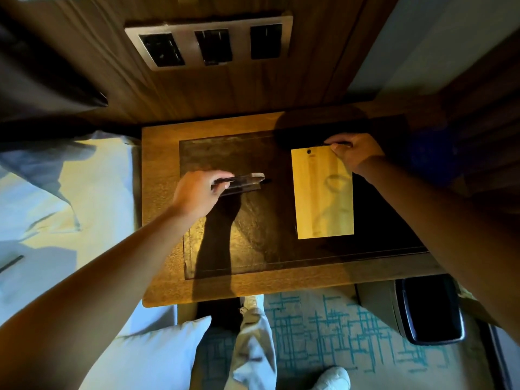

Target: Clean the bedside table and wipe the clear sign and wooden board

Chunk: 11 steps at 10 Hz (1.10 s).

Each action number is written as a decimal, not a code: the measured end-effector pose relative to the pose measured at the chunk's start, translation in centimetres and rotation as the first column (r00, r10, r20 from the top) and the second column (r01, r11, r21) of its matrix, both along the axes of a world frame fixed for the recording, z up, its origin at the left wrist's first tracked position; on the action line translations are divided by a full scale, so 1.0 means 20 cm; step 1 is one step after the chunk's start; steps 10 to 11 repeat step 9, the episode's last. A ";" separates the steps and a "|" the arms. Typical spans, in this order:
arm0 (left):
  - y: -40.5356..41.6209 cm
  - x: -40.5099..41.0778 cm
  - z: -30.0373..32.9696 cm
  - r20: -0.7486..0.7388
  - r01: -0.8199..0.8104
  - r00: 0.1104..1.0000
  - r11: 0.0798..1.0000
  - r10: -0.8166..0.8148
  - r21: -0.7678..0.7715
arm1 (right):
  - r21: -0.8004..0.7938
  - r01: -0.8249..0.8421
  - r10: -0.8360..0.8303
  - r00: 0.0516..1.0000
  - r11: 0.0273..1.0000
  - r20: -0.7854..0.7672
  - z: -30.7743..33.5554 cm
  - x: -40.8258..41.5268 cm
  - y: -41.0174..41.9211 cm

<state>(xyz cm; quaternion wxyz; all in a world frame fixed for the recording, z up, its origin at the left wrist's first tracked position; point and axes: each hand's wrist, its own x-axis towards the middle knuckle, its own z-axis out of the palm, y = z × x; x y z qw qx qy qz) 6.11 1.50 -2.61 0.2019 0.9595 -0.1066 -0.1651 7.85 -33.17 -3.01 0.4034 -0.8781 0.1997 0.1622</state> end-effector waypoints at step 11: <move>0.02 0.00 0.00 0.083 0.124 0.988 0.991 -0.127 0.043 | -0.155 -0.219 0.206 0.973 0.963 -0.101 -0.06 0.02 -0.05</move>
